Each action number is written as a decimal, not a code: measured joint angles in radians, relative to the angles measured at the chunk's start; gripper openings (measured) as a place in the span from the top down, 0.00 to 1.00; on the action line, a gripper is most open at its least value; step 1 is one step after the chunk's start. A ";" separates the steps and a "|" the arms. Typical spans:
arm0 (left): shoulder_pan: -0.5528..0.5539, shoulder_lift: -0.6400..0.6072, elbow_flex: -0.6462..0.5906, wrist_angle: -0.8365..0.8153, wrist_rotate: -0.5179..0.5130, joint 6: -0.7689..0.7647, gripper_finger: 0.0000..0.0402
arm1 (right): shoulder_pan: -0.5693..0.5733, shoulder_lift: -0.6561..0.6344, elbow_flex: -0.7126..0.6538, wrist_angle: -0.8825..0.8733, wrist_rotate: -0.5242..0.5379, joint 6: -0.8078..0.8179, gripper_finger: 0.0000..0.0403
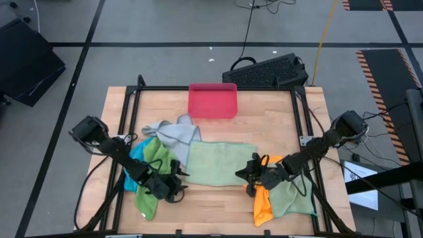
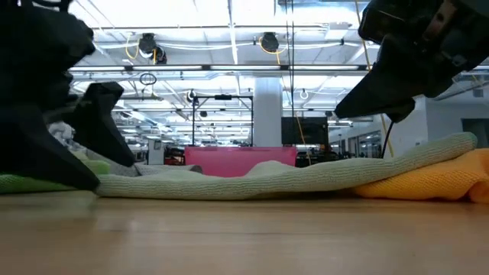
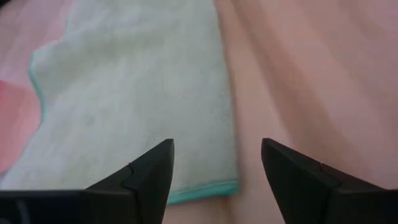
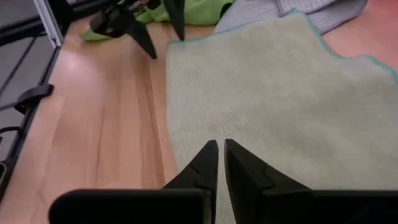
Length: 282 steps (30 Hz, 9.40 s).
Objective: Fold microfiber towels
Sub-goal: Fold the top light green towel
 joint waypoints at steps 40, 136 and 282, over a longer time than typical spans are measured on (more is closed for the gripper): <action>0.288 -0.291 0.000 -0.104 0.504 0.049 0.96 | -0.198 0.526 0.689 -0.058 -0.083 -0.362 0.49; 0.085 -0.623 0.150 -0.054 0.154 0.144 0.99 | -0.118 0.009 0.688 -0.269 0.075 -0.568 0.98; -0.059 0.213 0.314 -0.013 0.184 -0.017 0.46 | 0.071 0.142 0.086 0.111 0.161 0.031 0.77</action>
